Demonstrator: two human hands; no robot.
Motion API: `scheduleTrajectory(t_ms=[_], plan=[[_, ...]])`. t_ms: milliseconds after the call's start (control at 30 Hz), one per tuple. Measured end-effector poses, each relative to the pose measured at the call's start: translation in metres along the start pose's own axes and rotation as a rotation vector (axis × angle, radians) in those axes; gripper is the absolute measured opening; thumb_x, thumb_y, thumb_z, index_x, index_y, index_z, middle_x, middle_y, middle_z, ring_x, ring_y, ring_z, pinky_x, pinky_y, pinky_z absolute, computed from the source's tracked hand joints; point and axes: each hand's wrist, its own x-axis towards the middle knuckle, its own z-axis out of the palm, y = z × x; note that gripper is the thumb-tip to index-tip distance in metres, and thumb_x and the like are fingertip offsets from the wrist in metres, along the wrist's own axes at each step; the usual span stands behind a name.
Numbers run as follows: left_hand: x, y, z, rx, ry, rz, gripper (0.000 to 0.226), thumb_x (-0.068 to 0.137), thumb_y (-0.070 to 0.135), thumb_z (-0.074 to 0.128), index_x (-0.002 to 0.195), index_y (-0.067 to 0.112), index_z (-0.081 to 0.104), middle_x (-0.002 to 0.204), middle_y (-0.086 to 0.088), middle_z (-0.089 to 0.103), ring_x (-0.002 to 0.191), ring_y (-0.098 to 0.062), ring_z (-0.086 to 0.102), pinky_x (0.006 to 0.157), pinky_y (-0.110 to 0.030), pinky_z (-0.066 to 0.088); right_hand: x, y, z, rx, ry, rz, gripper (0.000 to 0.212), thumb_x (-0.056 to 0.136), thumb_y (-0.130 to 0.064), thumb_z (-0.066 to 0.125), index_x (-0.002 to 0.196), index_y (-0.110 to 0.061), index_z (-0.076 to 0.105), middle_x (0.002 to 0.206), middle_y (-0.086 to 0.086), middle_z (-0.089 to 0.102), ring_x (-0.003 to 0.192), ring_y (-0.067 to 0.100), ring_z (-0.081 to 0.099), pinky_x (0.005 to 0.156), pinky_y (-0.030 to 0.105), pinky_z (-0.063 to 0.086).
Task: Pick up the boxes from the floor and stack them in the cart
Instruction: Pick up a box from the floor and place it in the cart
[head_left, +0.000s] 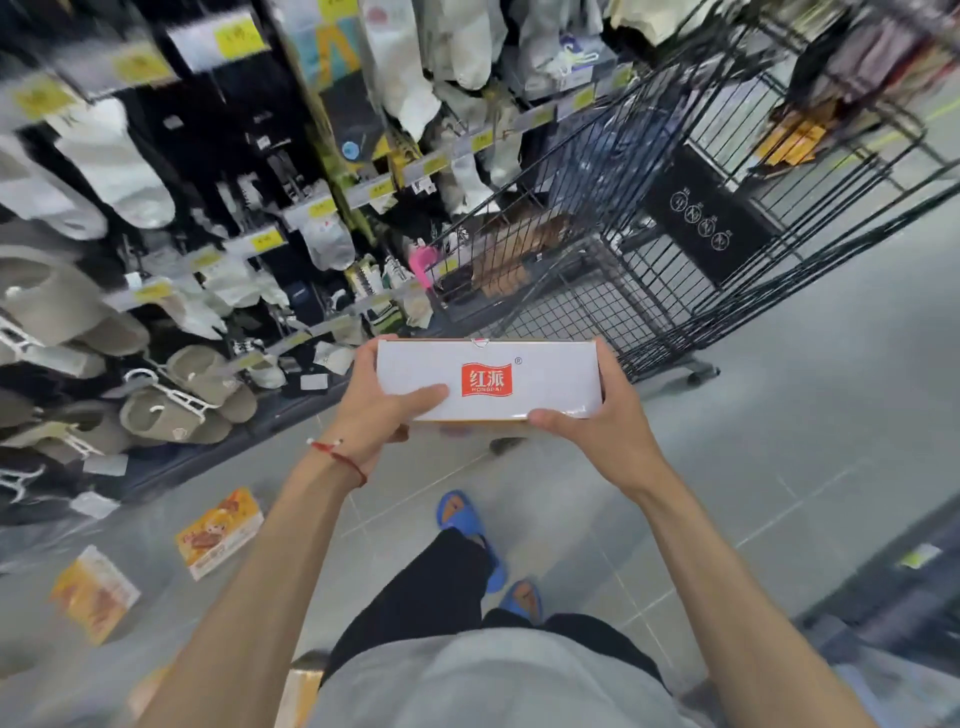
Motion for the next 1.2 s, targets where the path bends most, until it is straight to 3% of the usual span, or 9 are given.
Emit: scheduleTrajectory(t_ms=[167, 333, 500, 600, 700, 933, 1033, 1133, 1200], plan=[[0.056, 0.033, 0.028, 0.026, -0.064, 0.047, 0.095, 0.055, 0.019, 0.089, 0.135, 0.033, 0.04, 0.118, 0.003, 0.064, 0.098, -0.021, 0.064, 0.067, -0.041, 0.049, 0.051, -0.013, -0.032, -0.009, 0.077, 0.008, 0.062, 0.075, 0.004, 0.088, 0.124, -0.007, 0.052, 0.118, 0.001, 0.072, 0.109, 0.008, 0.068, 0.081, 0.022, 0.056], [0.115, 0.068, 0.057, 0.01, -0.165, 0.063, 0.1, 0.058, -0.003, 0.091, 0.14, 0.017, 0.036, 0.123, -0.003, 0.063, 0.102, -0.015, 0.063, 0.055, -0.021, 0.052, 0.109, -0.03, -0.061, 0.029, 0.109, 0.04, 0.062, 0.077, 0.008, 0.085, 0.122, -0.018, 0.051, 0.114, -0.009, 0.071, 0.109, -0.001, 0.067, 0.081, 0.018, 0.056], [0.167, 0.097, 0.091, 0.044, -0.193, 0.042, 0.13, 0.036, 0.022, 0.097, 0.146, 0.025, 0.029, 0.132, -0.005, 0.057, 0.122, -0.02, 0.059, 0.089, -0.045, 0.059, 0.166, -0.031, -0.095, 0.043, 0.095, 0.104, 0.072, 0.076, 0.008, 0.086, 0.133, -0.008, 0.043, 0.127, 0.003, 0.066, 0.116, 0.002, 0.065, 0.084, 0.019, 0.056], [0.195, 0.108, 0.12, 0.072, -0.186, 0.03, 0.127, 0.042, 0.009, 0.096, 0.147, 0.019, 0.026, 0.128, -0.002, 0.055, 0.119, -0.016, 0.058, 0.083, -0.036, 0.061, 0.202, -0.023, -0.121, 0.066, 0.064, 0.137, 0.072, 0.078, 0.011, 0.082, 0.133, -0.01, 0.041, 0.128, 0.002, 0.063, 0.105, -0.01, 0.064, 0.078, 0.014, 0.055], [0.223, 0.114, 0.154, 0.067, -0.125, 0.006, 0.116, 0.054, -0.009, 0.09, 0.147, 0.018, 0.026, 0.124, 0.003, 0.054, 0.117, -0.012, 0.055, 0.082, -0.029, 0.06, 0.243, -0.013, -0.153, 0.069, 0.011, 0.164, 0.074, 0.078, 0.009, 0.084, 0.135, -0.011, 0.041, 0.132, 0.005, 0.064, 0.116, 0.001, 0.064, 0.084, 0.019, 0.057], [0.279, 0.125, 0.237, 0.027, 0.058, -0.132, 0.122, 0.048, -0.002, 0.095, 0.146, 0.026, 0.029, 0.127, 0.003, 0.055, 0.12, -0.018, 0.054, 0.099, -0.049, 0.053, 0.339, 0.001, -0.234, 0.065, -0.149, 0.239, 0.077, 0.077, 0.016, 0.081, 0.136, -0.01, 0.039, 0.134, 0.009, 0.062, 0.124, 0.016, 0.063, 0.089, 0.03, 0.06], [0.298, 0.118, 0.267, -0.009, 0.124, -0.177, 0.121, 0.053, -0.009, 0.092, 0.15, 0.024, 0.027, 0.128, 0.007, 0.054, 0.119, -0.012, 0.054, 0.099, -0.037, 0.053, 0.376, 0.012, -0.261, 0.032, -0.223, 0.271, 0.074, 0.077, 0.02, 0.077, 0.132, -0.015, 0.043, 0.13, 0.004, 0.063, 0.12, 0.007, 0.065, 0.085, 0.029, 0.06], [0.318, 0.11, 0.291, -0.047, 0.152, -0.237, 0.114, 0.058, -0.015, 0.087, 0.146, 0.027, 0.028, 0.118, 0.014, 0.056, 0.103, 0.001, 0.054, 0.073, -0.009, 0.052, 0.406, 0.021, -0.276, -0.013, -0.268, 0.313, 0.076, 0.076, 0.023, 0.076, 0.13, -0.021, 0.043, 0.125, -0.005, 0.061, 0.109, -0.01, 0.063, 0.079, 0.019, 0.059], [0.332, 0.103, 0.298, -0.056, 0.158, -0.287, 0.116, 0.053, -0.009, 0.091, 0.144, 0.027, 0.029, 0.12, 0.01, 0.061, 0.111, -0.007, 0.058, 0.083, -0.02, 0.055, 0.424, 0.03, -0.28, -0.028, -0.3, 0.333, 0.079, 0.076, 0.022, 0.076, 0.137, -0.013, 0.04, 0.129, 0.0, 0.061, 0.108, -0.011, 0.063, 0.08, 0.018, 0.059]])
